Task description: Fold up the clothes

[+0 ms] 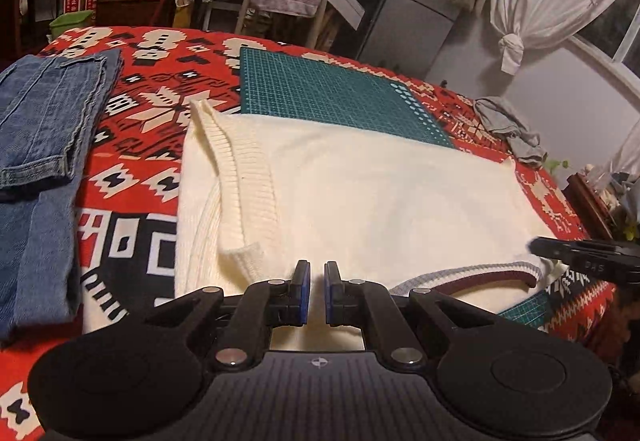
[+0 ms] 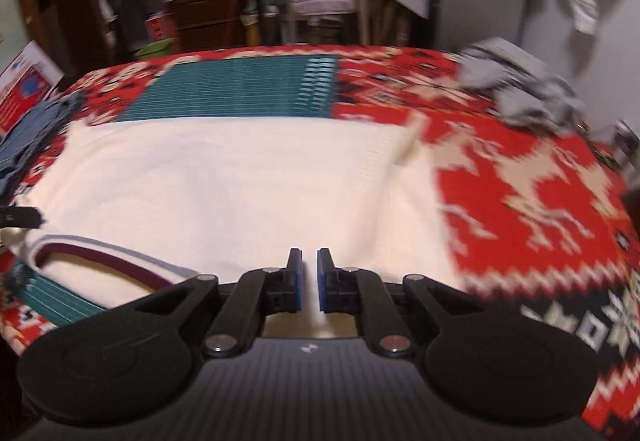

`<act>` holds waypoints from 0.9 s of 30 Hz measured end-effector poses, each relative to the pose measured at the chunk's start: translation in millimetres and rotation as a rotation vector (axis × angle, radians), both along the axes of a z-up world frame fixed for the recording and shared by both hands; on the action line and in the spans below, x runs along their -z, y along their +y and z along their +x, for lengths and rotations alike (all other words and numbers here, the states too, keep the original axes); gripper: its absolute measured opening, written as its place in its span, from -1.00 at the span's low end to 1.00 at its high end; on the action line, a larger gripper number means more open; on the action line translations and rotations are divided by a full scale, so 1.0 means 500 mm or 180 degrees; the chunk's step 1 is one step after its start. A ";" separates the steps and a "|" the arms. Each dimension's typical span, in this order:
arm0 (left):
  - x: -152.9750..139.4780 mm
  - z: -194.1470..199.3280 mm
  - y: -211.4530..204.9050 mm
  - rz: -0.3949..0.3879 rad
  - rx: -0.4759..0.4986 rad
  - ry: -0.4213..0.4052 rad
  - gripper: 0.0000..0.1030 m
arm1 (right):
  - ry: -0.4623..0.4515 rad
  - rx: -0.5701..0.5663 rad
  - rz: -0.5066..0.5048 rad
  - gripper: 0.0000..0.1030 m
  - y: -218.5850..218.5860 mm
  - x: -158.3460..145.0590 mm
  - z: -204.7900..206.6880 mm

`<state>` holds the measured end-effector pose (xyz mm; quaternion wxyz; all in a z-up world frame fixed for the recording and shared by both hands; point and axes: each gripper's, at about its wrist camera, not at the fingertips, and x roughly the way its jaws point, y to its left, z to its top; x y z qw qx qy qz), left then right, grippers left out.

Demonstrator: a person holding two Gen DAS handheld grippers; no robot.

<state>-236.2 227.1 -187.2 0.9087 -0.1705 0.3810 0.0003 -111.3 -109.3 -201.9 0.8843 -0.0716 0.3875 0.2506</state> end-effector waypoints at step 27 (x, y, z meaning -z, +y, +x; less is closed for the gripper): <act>-0.005 -0.018 -0.093 0.0319 0.0298 -0.0084 -0.89 | -0.0131 -0.0320 0.0170 -0.77 0.033 -0.001 -0.086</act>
